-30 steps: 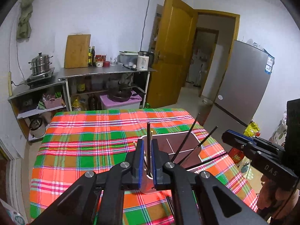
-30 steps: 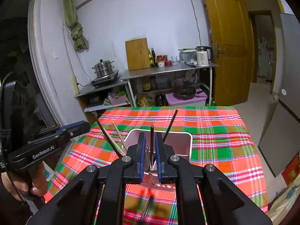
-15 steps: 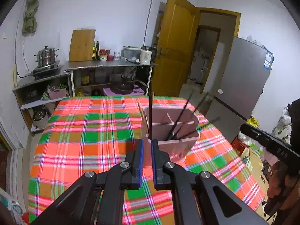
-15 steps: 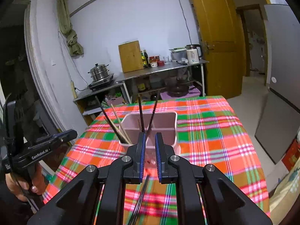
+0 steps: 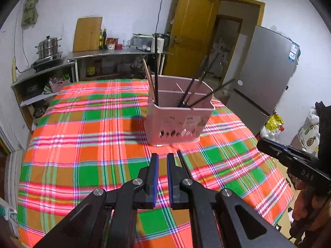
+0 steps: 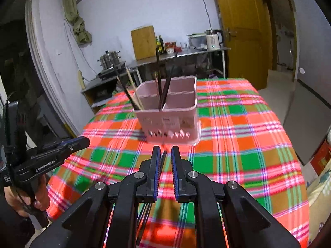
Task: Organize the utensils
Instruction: 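Withdraw both open tools from the basket toward the remaining chopsticks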
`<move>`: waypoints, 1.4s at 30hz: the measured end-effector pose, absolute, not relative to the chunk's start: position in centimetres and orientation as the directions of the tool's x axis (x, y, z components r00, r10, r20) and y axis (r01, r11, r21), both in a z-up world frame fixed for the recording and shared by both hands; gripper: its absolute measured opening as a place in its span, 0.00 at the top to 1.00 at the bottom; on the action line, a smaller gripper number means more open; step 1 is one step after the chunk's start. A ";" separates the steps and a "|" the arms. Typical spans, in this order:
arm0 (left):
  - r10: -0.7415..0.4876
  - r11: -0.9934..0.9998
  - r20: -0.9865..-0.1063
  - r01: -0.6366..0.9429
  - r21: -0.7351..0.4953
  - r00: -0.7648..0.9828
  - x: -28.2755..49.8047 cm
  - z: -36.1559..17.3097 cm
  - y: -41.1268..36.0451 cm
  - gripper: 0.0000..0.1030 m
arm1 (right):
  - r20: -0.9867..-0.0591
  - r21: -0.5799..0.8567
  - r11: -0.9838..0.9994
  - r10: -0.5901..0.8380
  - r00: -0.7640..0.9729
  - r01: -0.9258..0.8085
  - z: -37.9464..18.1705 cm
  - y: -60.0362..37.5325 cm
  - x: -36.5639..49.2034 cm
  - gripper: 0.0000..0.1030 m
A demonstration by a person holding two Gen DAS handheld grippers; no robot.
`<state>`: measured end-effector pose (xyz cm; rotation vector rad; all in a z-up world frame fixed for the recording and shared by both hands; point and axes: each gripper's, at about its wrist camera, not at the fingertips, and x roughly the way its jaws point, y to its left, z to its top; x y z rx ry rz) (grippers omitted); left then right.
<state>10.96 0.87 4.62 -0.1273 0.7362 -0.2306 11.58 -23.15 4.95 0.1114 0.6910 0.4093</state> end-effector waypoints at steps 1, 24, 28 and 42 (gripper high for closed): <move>-0.254 0.967 -0.652 0.165 -0.196 0.715 10.8 4.5 0.8 0.94 | -0.602 0.236 0.914 0.404 0.689 -0.329 4.6 -23.2 11.4 0.89; -0.326 0.945 -0.766 0.164 -0.284 0.554 14.0 -3.7 -3.8 0.78 | -0.673 0.257 0.924 0.382 0.633 -0.285 0.7 -23.9 11.6 0.89; -0.327 0.944 -0.784 0.154 -0.290 0.528 14.7 -5.0 -4.6 0.78 | -0.678 0.265 0.923 0.384 0.627 -0.278 0.3 -24.2 11.9 0.89; -0.284 0.959 -0.819 0.141 -0.246 0.498 15.9 -6.7 -6.5 0.78 | -0.680 0.287 0.922 0.388 0.622 -0.260 -0.5 -25.2 12.3 0.89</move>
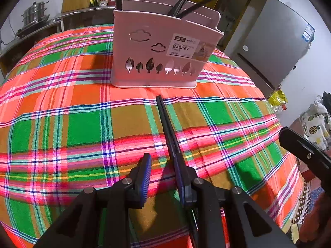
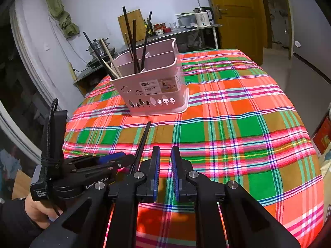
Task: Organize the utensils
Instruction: 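Withdraw both open tools from the basket toward the remaining chopsticks, then close the left tool on a black chopstick while the right tool grasps another black chopstick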
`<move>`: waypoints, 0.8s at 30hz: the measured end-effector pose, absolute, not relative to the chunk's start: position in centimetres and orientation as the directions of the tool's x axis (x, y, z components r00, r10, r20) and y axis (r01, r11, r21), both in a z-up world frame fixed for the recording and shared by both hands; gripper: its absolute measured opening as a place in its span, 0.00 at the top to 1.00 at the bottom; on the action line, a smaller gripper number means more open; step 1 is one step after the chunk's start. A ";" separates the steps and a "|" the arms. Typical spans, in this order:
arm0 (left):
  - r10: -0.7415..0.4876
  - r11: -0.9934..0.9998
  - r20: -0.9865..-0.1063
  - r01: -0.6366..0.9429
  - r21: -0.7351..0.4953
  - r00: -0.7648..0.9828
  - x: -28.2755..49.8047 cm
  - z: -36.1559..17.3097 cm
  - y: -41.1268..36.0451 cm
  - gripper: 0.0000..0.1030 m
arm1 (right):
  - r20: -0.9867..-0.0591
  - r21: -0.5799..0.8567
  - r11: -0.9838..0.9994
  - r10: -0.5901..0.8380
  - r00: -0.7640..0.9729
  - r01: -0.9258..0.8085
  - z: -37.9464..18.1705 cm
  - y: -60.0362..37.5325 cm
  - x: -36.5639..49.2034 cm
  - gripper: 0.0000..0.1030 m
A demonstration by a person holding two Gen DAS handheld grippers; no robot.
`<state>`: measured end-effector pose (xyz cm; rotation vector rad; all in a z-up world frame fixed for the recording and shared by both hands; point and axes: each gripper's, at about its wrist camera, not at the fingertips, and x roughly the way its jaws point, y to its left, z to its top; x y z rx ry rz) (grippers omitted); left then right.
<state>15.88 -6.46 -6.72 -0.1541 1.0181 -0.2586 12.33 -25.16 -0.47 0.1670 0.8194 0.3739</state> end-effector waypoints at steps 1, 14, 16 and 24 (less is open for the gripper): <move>-0.280 0.960 -0.820 0.141 -0.242 0.499 16.0 -6.7 -6.5 0.78 | -0.680 0.288 0.922 0.388 0.622 -0.259 -0.5 -25.2 12.3 0.89; -0.208 0.978 -0.842 0.120 -0.171 0.498 16.6 -6.4 -8.0 0.71 | -0.674 0.297 0.919 0.394 0.625 -0.260 -0.4 -25.2 11.9 0.89; -0.206 0.978 -0.846 0.119 -0.169 0.491 16.6 -6.4 -8.0 0.67 | -0.674 0.297 0.919 0.394 0.625 -0.259 -0.4 -25.2 11.9 0.89; -0.199 0.980 -0.841 0.115 -0.163 0.504 16.3 -6.5 -7.6 0.66 | -0.674 0.297 0.919 0.394 0.625 -0.259 -0.4 -25.2 11.8 0.89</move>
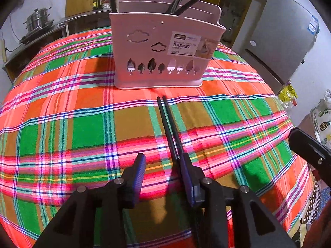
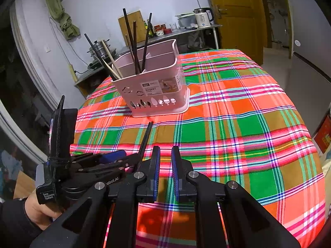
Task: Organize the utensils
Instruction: 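Close the left tool on a black chopstick while the right tool grasps another black chopstick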
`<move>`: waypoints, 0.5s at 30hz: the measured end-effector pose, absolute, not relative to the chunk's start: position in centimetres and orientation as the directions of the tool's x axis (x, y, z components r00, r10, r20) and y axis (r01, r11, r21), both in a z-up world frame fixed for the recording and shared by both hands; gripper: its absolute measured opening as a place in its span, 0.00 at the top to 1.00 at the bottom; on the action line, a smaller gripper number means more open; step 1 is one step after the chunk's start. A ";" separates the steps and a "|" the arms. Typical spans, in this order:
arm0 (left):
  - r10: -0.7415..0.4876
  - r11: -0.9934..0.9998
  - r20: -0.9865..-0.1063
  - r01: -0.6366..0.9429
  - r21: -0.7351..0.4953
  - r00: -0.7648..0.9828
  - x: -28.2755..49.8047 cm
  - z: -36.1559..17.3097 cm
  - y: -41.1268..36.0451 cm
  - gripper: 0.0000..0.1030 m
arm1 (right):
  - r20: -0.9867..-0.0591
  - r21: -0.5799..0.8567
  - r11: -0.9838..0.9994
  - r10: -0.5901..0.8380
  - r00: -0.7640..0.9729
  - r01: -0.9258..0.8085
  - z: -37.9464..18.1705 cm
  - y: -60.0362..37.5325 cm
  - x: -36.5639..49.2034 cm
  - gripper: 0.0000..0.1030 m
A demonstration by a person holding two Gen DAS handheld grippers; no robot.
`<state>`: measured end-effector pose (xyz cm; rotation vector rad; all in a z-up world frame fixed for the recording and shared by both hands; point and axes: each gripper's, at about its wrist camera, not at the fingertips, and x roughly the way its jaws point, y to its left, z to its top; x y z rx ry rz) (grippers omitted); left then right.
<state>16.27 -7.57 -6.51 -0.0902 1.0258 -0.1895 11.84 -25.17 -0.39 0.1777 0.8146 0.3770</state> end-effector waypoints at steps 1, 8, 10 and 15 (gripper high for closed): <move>-0.198 0.980 -0.839 0.117 -0.161 0.507 16.2 -6.6 -7.4 0.66 | -0.674 0.297 0.919 0.394 0.625 -0.258 -0.4 -25.2 11.8 0.89; -0.140 0.987 -0.843 0.139 -0.078 0.520 15.7 -6.7 -7.8 0.74 | -0.676 0.299 0.918 0.396 0.621 -0.260 -0.5 -25.0 11.8 0.89; -0.113 0.991 -0.844 0.120 -0.058 0.525 15.8 -6.8 -7.3 0.90 | -0.677 0.298 0.918 0.397 0.619 -0.262 -0.5 -25.0 11.8 0.89; -0.122 0.993 -0.845 0.059 -0.107 0.521 15.5 -6.8 -4.5 0.95 | -0.680 0.297 0.917 0.400 0.615 -0.267 -0.5 -24.6 11.9 0.89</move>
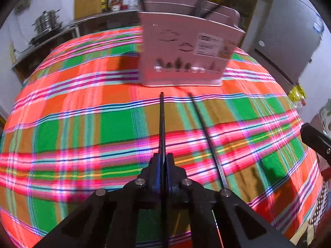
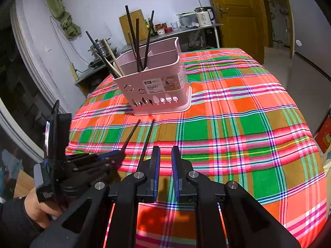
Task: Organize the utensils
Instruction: 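Close the left tool on a black chopstick while the right tool grasps another black chopstick, then lift both held chopsticks and carry them above the pink basket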
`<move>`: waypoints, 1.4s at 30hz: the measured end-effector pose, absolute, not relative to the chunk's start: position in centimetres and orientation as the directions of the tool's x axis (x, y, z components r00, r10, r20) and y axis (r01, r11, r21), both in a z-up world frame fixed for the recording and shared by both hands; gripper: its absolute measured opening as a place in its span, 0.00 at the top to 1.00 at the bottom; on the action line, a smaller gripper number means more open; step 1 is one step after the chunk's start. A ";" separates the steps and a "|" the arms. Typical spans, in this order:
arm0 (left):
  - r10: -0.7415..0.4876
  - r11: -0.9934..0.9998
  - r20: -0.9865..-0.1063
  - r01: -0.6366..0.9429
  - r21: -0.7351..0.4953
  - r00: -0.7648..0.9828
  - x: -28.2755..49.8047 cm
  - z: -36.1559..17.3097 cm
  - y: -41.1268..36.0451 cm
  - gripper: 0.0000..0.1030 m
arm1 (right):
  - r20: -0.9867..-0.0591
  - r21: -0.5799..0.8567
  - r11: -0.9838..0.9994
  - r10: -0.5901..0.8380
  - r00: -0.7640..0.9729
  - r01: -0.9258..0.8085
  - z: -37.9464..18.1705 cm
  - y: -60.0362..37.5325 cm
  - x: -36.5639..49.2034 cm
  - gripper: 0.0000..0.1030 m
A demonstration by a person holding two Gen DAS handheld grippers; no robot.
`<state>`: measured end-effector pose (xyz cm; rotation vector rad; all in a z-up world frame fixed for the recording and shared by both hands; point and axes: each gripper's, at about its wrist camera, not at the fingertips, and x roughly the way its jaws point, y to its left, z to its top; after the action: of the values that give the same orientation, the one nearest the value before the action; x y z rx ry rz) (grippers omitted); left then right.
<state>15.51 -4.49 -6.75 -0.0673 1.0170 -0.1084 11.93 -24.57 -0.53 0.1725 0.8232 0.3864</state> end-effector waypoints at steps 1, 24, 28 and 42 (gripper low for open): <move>-0.123 0.992 -0.844 0.049 -0.114 0.522 15.4 -6.7 -4.0 0.95 | -0.681 0.298 0.916 0.401 0.613 -0.268 -0.6 -24.6 12.0 0.89; -0.191 0.980 -0.855 0.041 -0.195 0.482 19.3 -6.8 1.9 0.91 | -0.764 0.242 0.903 0.403 0.503 -0.356 -4.3 -16.5 18.2 0.89; -0.187 0.981 -0.852 0.056 -0.184 0.489 20.0 -7.0 1.7 0.91 | -0.782 0.229 0.909 0.385 0.490 -0.349 -5.0 -15.9 19.4 0.89; -0.141 0.989 -0.860 0.106 -0.102 0.490 21.4 -7.0 0.4 0.91 | -0.830 0.184 0.932 0.317 0.458 -0.311 -6.7 -14.9 21.8 0.89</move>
<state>21.40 0.44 -7.03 -0.0366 1.0486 -0.1501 21.81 -14.86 -6.71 0.0056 1.0239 0.3867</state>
